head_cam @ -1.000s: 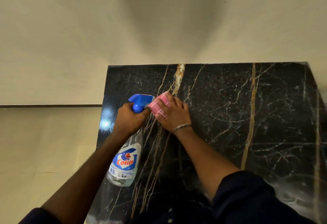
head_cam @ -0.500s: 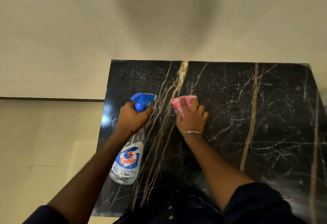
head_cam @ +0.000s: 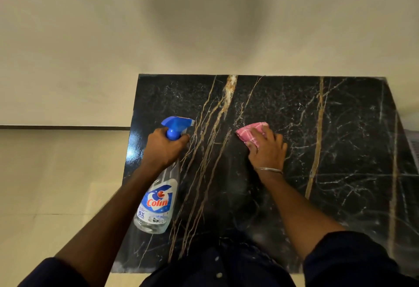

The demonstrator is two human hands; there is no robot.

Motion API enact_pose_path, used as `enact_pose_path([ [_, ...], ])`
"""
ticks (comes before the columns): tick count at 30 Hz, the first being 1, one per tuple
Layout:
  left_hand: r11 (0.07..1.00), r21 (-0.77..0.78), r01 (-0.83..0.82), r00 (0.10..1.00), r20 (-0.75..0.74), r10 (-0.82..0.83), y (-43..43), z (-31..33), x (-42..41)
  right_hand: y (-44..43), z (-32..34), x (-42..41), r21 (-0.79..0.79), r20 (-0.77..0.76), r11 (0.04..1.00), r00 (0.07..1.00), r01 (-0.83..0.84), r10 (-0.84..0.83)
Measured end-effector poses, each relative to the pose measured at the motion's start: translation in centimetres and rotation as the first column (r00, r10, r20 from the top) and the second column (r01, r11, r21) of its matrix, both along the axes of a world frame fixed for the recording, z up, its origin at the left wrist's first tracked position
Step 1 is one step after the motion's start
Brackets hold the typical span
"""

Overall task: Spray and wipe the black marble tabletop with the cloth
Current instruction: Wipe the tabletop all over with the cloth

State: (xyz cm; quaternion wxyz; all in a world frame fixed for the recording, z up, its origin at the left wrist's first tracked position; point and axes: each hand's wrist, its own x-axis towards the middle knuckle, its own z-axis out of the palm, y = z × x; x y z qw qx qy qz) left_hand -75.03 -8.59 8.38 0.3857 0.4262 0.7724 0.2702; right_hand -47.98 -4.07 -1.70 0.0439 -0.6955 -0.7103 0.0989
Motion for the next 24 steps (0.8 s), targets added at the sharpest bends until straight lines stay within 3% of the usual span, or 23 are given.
enact_pose_path([
  [4, 1.000, 0.000, 0.006, 1.000, 0.002, -0.006, -0.4, -0.1, 0.3, 0.2, 0.0, -2.5, -0.025, -0.005, 0.996, 0.997, 0.083, -0.083],
  [7, 1.000, -0.003, 0.009, 1.000, 0.006, -0.009, -0.8, 0.1, 0.3, -0.2, 0.0, -7.7, -0.028, 0.014, 0.991, 0.991, -0.132, 0.133],
  [10, 1.000, 0.019, -0.011, 1.000, -0.025, 0.012, -1.2, 0.3, 0.2, -0.4, 0.8, -14.2, -0.031, -0.024, 0.926, 0.927, -0.375, 0.375],
  [13, 0.998, 0.022, -0.055, 0.997, -0.055, 0.056, -1.8, 0.4, -0.2, -0.5, 1.4, -17.4, -0.053, -0.039, 0.869, 0.870, -0.492, 0.491],
  [16, 0.998, -0.006, -0.060, 0.996, -0.063, 0.059, -2.2, 0.2, -0.8, -0.1, 0.8, -15.4, -0.063, -0.016, 0.831, 0.833, -0.552, 0.552],
  [18, 0.998, -0.031, -0.049, 0.997, -0.064, 0.047, -2.4, -0.1, -1.1, 0.1, 0.4, -11.9, -0.073, -0.012, 0.873, 0.876, -0.481, 0.482],
  [24, 0.999, -0.027, 0.020, 0.999, -0.032, -0.021, -1.7, -0.1, -0.3, 1.5, 0.6, 1.4, -0.071, 0.099, 0.997, 0.995, -0.022, 0.029],
])
